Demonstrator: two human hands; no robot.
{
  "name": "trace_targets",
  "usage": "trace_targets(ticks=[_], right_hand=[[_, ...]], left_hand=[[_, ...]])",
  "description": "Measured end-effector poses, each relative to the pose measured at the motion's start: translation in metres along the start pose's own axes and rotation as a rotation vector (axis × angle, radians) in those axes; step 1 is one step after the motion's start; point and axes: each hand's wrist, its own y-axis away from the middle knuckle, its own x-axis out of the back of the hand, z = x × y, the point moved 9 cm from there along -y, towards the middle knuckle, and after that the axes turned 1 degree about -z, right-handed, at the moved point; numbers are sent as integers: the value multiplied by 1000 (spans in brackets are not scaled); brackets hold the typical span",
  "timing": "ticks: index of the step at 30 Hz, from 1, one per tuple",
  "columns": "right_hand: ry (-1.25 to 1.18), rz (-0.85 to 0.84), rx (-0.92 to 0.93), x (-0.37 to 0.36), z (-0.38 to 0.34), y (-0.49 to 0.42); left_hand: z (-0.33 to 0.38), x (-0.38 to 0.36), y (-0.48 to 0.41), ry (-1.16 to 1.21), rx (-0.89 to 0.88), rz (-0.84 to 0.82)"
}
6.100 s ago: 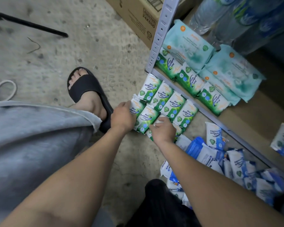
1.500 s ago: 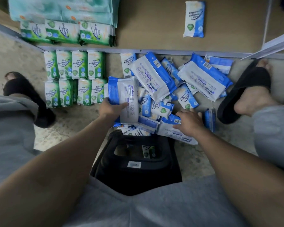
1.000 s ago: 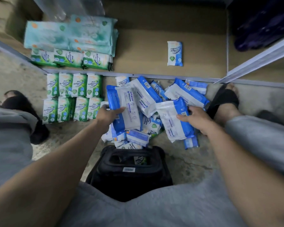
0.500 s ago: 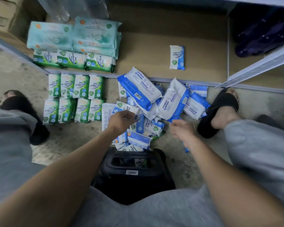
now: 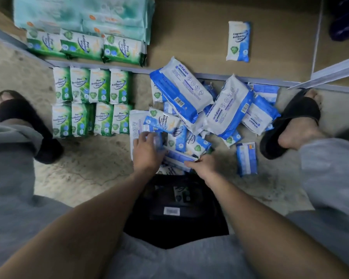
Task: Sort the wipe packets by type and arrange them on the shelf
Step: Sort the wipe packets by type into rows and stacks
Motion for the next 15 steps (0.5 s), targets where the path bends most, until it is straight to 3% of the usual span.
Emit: trace_targets(ticks=[3,5,15], right_hand=[[-21,91,-31,-9,6,3],[-15,94,-54,-13,9,2],[31,-140,122,42,-18,21]], left_hand=[[-25,3,-6,165,222,14],[-32,0,-9,209,244,2],[-19,-2,-28,16,-83,-27]])
